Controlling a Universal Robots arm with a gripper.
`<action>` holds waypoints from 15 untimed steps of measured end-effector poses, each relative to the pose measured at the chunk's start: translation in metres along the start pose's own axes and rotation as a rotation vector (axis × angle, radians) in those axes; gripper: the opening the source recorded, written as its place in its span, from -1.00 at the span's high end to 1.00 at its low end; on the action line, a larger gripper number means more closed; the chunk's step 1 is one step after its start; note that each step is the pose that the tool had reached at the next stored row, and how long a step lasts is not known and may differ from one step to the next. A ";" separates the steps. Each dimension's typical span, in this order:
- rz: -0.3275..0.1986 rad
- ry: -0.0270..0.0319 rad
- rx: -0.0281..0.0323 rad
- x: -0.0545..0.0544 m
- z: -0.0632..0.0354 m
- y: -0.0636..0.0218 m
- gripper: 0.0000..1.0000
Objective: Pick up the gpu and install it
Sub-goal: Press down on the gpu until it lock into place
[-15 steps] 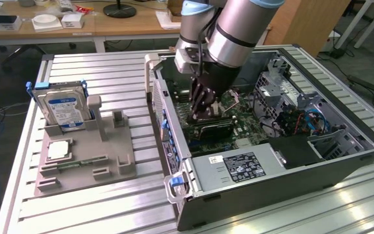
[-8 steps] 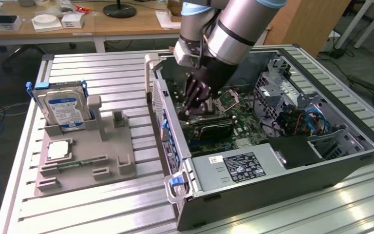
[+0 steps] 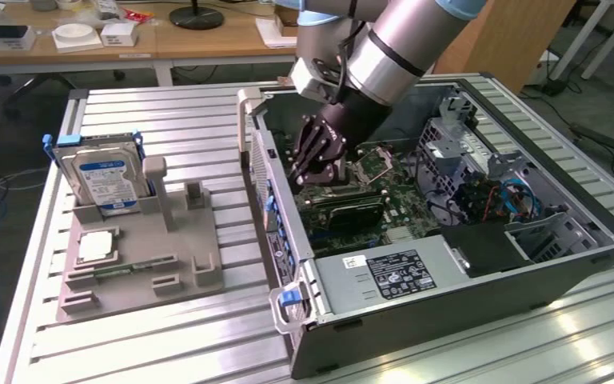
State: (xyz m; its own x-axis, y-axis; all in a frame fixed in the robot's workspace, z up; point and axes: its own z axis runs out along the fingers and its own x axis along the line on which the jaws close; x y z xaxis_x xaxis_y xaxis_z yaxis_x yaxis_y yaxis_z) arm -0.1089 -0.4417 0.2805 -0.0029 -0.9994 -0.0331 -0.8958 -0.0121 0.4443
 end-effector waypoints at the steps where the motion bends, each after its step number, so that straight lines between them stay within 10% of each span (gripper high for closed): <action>1: 0.000 0.0000 0.0000 0.000 0.0000 0.0000 0.80; 15: 0.000 -0.0002 -0.0004 0.002 0.0007 -0.0004 0.80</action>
State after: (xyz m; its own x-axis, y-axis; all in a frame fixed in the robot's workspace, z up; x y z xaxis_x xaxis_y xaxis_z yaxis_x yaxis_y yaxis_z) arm -0.1088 -0.4439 0.2796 -0.0028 -0.9994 -0.0334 -0.8956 -0.0123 0.4446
